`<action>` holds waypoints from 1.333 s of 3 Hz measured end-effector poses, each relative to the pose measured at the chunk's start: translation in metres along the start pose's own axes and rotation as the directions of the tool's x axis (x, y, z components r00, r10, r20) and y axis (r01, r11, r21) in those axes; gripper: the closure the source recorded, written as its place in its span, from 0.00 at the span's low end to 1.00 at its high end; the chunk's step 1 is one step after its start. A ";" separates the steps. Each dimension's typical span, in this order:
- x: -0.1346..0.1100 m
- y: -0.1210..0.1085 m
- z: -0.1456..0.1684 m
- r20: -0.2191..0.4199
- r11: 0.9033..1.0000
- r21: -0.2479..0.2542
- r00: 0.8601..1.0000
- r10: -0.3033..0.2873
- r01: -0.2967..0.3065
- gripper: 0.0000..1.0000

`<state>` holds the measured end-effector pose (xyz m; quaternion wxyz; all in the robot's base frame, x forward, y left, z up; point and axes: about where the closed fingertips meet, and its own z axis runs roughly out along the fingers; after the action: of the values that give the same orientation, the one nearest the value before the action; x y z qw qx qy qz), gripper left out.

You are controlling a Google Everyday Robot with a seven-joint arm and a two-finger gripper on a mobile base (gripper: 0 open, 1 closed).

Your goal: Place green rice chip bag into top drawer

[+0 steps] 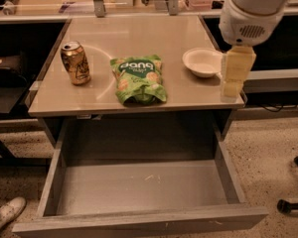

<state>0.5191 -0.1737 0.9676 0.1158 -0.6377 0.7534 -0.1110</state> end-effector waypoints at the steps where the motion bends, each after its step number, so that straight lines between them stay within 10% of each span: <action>1: -0.026 -0.035 0.025 -0.034 0.999 -0.001 0.999 -0.032 0.032 0.00; 4: -0.068 -0.061 0.058 0.035 0.998 -0.008 0.997 -0.069 0.069 0.00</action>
Offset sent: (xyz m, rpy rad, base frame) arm 0.1179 0.0578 -0.0353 -0.1148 0.0559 0.0580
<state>0.6051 -0.1174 0.9336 0.1219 -0.6656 0.7294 -0.1002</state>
